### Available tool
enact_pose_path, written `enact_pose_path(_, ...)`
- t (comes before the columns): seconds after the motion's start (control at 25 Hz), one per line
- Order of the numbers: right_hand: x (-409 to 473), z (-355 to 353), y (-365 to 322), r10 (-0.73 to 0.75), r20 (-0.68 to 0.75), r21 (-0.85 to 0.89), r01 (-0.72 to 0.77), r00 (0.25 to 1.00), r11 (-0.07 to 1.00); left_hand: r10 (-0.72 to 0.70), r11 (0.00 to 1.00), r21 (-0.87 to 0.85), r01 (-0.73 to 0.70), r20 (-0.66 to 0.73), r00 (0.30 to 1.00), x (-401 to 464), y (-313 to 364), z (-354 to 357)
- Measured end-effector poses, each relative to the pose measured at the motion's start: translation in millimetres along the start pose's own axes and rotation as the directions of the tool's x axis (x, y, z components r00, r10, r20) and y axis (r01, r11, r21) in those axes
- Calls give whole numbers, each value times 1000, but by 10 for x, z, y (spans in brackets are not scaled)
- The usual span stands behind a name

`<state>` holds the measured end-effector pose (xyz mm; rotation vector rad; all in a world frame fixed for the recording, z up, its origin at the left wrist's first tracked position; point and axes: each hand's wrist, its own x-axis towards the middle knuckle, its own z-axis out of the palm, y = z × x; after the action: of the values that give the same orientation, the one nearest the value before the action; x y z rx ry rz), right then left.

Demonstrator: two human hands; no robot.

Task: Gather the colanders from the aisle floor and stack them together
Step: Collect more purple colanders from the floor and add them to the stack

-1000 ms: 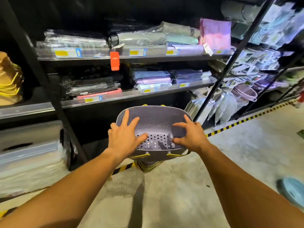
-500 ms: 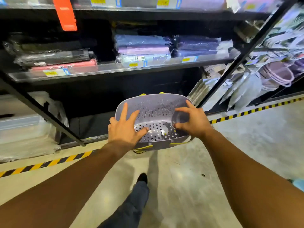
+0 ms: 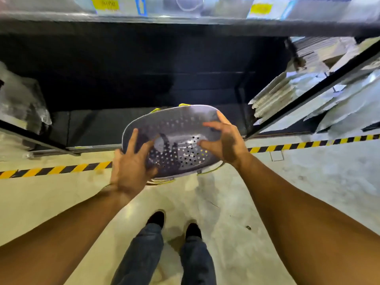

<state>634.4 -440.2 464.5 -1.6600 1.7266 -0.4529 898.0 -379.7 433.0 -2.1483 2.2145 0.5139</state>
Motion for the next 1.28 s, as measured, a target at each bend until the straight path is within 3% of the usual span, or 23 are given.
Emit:
enact_pose_path(0.2,665,685,1010,-34,50,38,32,998,999,-214,977,-10,215,22,976,545,99,1012)
enact_pose_path(0.4,872,1306,1708,-88,91,-12,89,992,996,-251,965,-60,255,67,966,826,-4,1776)
enact_pose_path(0.52,1000,1574,1878,-141,81,-130,151,987,980,-319,941,-93,327,84,944,933,-93,2204)
enact_pose_path(0.76,1295,1901,1737,-285,49,-57,287,957,956,-410,887,-208,413,58,910,842,-328,2658)
enact_pose_path(1.12,1375,2154,2049,-160,201,-52,174,966,983,-374,921,-75,383,110,921,738,-422,2721)
enact_pose_path(1.28,1482,2392,2219,-114,198,-42,125,973,991,-333,918,-200,343,82,939,817,-436,2979)
